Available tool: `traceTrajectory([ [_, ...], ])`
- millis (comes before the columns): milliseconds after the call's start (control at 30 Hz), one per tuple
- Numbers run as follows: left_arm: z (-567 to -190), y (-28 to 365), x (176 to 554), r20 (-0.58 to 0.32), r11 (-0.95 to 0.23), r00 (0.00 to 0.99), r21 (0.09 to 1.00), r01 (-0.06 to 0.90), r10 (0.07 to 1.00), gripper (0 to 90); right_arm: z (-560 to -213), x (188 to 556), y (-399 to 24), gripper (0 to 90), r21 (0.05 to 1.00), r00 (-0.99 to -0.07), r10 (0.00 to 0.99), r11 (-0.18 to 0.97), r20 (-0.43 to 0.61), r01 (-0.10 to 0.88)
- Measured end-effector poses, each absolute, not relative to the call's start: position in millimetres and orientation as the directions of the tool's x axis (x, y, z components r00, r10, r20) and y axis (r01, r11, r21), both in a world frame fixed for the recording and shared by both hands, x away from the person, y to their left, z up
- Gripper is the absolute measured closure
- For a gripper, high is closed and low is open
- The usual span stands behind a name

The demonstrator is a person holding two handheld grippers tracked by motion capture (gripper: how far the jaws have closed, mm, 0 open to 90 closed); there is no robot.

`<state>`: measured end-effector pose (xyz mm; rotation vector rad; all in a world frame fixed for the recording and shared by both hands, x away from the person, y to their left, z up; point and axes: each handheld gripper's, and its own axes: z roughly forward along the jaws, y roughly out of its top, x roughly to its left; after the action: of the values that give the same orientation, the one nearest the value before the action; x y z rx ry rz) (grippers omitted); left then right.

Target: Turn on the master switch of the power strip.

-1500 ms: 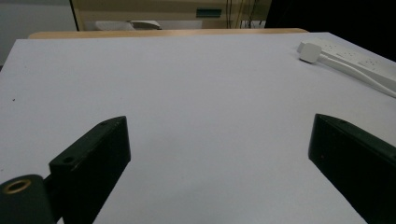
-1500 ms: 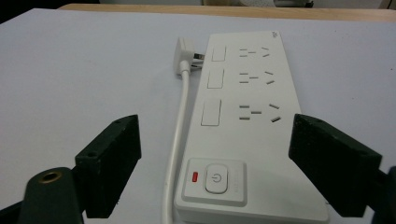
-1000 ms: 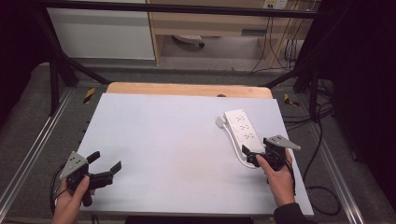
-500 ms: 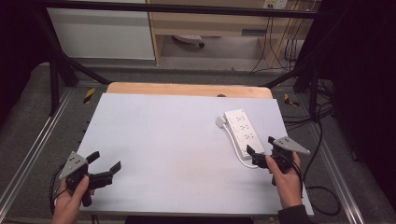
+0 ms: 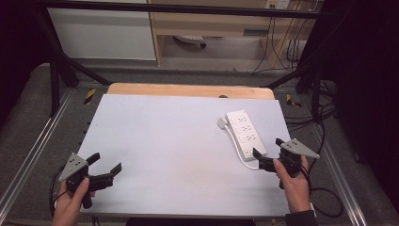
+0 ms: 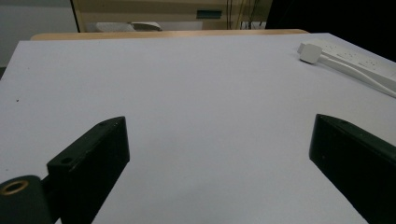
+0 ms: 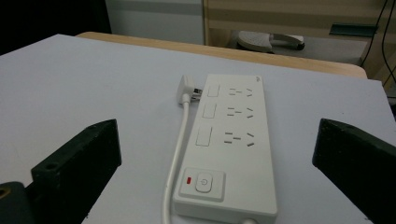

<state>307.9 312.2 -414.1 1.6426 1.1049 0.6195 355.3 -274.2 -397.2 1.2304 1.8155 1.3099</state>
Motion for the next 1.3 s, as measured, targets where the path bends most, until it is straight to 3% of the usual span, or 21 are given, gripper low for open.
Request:
traceTrajectory([
  [600,-414,313,307,-0.115,-0.062,0.446,0.929,0.364,0.888,5.2,-405,331,-305,2.6,0.932,-0.372,0.928,0.104,0.035,0.348],
  [1300,-414,313,307,-0.111,-0.064,0.447,0.931,0.358,0.888,5.2,-435,333,-325,4.0,0.867,-0.365,0.929,0.136,0.055,0.479],
])
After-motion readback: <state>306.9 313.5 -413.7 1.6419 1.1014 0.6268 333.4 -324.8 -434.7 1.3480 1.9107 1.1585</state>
